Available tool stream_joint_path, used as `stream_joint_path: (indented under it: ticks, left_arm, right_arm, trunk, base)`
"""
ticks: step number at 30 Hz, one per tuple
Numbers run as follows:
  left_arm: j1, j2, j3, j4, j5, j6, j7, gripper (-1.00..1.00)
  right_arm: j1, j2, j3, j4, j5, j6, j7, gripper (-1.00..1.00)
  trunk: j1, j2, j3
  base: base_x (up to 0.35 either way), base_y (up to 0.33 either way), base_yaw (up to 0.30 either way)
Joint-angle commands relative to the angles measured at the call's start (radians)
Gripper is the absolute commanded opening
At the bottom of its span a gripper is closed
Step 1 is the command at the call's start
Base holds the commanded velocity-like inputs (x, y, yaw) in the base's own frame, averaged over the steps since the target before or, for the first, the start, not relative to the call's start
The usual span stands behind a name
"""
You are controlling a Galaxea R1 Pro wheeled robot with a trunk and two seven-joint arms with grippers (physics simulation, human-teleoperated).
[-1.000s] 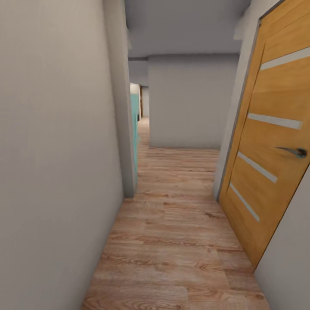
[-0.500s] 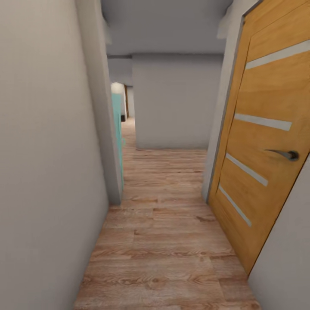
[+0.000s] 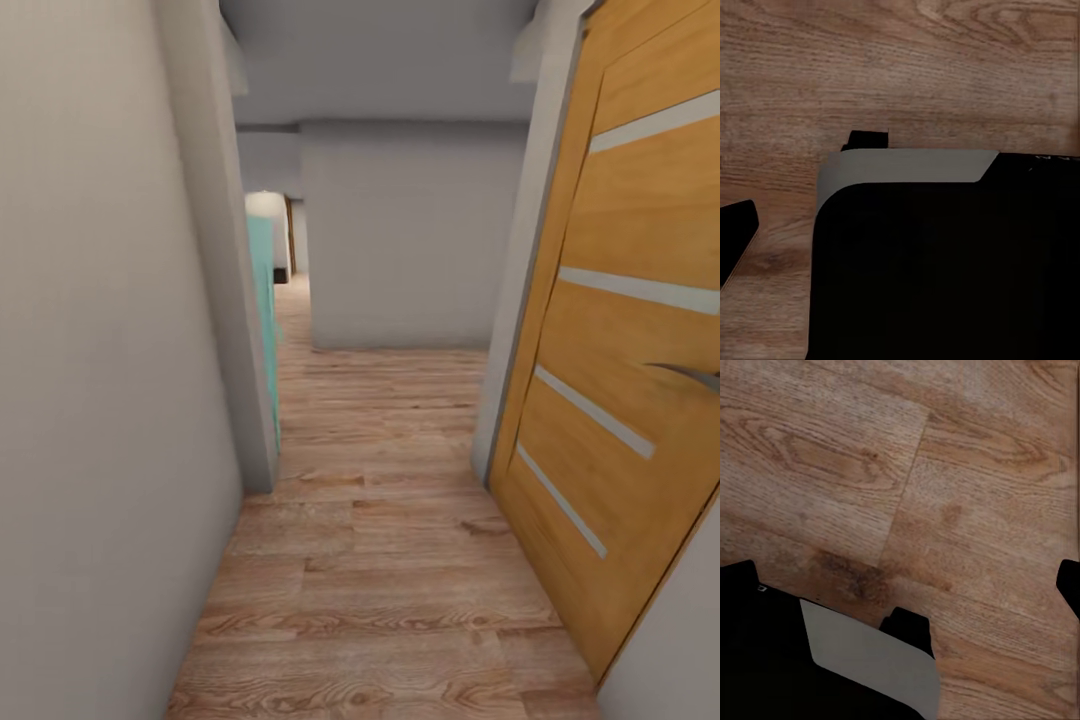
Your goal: Move the two storage containers from the living room to the garage. In the garage, place one container on the floor and stack the other container on top of it (either order is fine).
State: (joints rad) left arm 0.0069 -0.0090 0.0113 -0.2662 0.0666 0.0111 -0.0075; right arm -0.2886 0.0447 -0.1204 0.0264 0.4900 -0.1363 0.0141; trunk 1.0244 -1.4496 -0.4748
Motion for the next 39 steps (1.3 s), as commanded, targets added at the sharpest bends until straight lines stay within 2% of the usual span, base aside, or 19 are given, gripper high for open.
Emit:
stream_joint_path:
  ticks: [1, 39]
  left_arm:
    - [0.001, 0.000, 0.001, -0.002, 0.007, 0.001, 0.000, 1.00]
    - [0.001, -0.002, 0.004, -0.002, 0.009, 0.001, 0.009, 1.00]
  right_arm:
    - [-0.001, 0.000, -0.008, 0.003, 0.006, -0.005, 0.001, 1.00]
    - [-0.001, -0.004, -0.007, 0.003, 0.007, -0.003, 0.005, 1.00]
  trunk:
    - [0.001, 0.000, -0.001]
    - [0.001, 0.000, -0.001]
  base:
    - [0.337, 0.000, 0.000]
    - [0.337, 0.000, 0.000]
